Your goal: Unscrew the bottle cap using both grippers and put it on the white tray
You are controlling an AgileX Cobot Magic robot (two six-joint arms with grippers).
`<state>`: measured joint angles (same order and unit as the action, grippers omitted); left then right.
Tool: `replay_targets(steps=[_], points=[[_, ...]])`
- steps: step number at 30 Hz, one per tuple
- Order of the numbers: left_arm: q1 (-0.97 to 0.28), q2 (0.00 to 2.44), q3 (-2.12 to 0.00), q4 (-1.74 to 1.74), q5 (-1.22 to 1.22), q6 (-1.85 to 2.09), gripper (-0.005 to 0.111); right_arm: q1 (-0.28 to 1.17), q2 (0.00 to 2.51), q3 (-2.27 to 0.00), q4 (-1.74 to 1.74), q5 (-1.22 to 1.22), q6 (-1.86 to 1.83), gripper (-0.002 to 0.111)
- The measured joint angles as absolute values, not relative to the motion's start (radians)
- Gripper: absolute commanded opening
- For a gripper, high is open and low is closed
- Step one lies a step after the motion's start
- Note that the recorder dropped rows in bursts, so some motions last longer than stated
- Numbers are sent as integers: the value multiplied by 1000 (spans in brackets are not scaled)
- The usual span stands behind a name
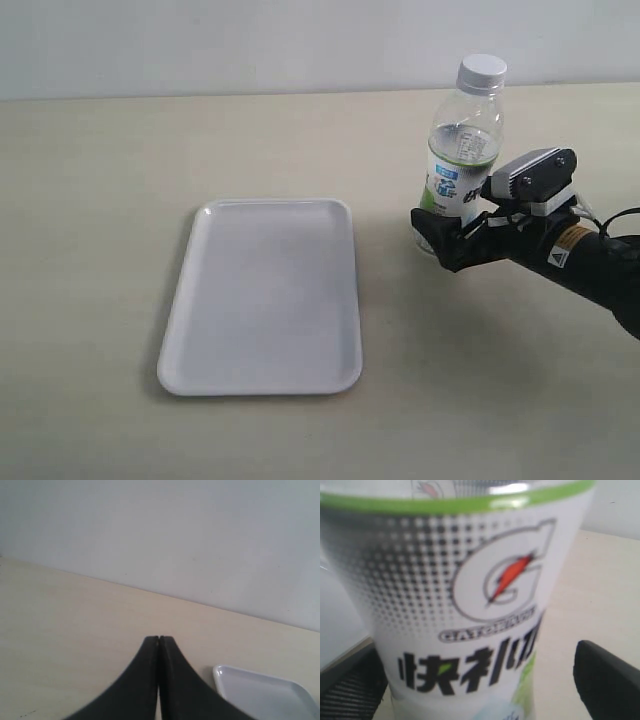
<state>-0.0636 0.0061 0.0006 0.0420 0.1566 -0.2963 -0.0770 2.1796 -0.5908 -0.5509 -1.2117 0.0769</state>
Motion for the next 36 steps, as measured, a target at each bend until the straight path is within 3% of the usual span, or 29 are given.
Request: replay_targets(steps=[5, 9, 23, 36], points=[[-64, 6, 1, 42, 157, -296, 2, -77, 2180, -597, -553, -1212, 79, 94], [-64, 6, 1, 42, 157, -296, 2, -77, 2180, -600, -567, -1212, 81, 83], [-64, 6, 1, 42, 157, -296, 2, -77, 2180, -600, -577, -1212, 82, 2], [-64, 6, 1, 42, 157, -296, 2, -77, 2180, -600, -577, -1212, 82, 0]])
